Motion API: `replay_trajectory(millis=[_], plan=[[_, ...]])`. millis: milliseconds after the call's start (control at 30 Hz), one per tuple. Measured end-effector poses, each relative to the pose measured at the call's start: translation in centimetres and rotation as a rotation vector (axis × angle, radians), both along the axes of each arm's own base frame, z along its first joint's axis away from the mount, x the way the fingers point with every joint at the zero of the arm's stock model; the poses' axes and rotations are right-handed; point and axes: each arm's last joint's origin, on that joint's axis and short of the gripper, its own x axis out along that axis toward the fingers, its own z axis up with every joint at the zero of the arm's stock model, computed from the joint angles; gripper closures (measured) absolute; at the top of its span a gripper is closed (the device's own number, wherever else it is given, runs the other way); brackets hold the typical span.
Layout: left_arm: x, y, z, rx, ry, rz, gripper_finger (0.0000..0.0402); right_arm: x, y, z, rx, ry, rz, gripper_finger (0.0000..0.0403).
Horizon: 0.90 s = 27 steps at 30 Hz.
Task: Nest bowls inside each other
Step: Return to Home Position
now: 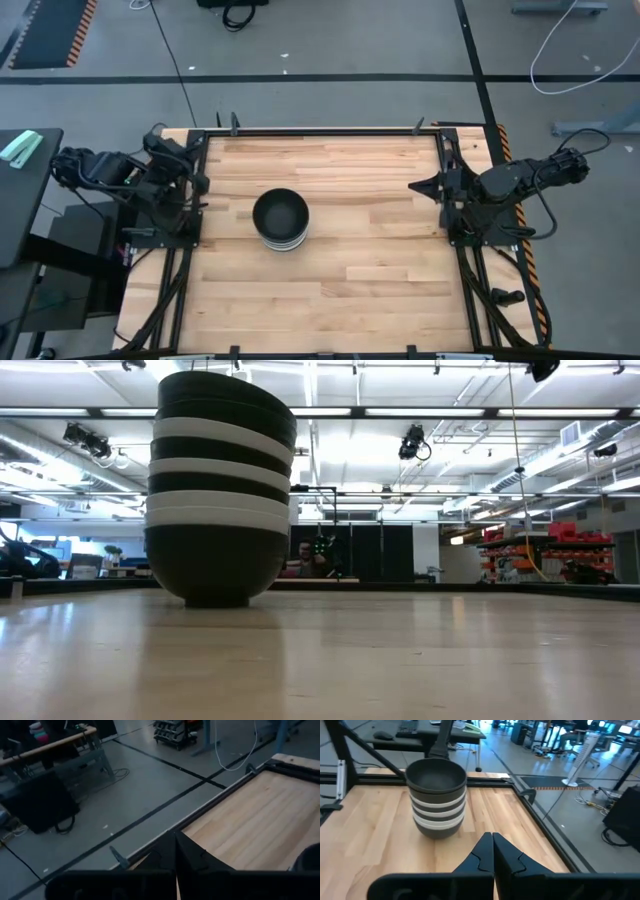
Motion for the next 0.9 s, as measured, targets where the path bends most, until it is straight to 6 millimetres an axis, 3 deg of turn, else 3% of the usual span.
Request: replay_trajectory(millis=[233,567,700,900], plan=[[-0.5,-0.4,-2.8,-0.014,-0.058,-0.105,0.0401,-0.1,-0.1,-0.5,0.019,-0.001,-0.033,0.0403],[-1.8,-0.6,-4.3,-0.047,-0.174,-0.248,0.0401,-1.2,-0.6,-3.1,0.065,-0.092,-0.056,0.0403],[-1.7,-0.7,-5.2,-0.046,-0.202,-0.264,0.0401,-1.9,-0.9,-3.1,0.080,-0.129,-0.050,0.0403],[-0.9,-1.3,-5.0,-0.005,-0.205,-0.378,0.0401,-2.1,-0.6,-2.9,0.081,-0.127,0.089,0.0403]])
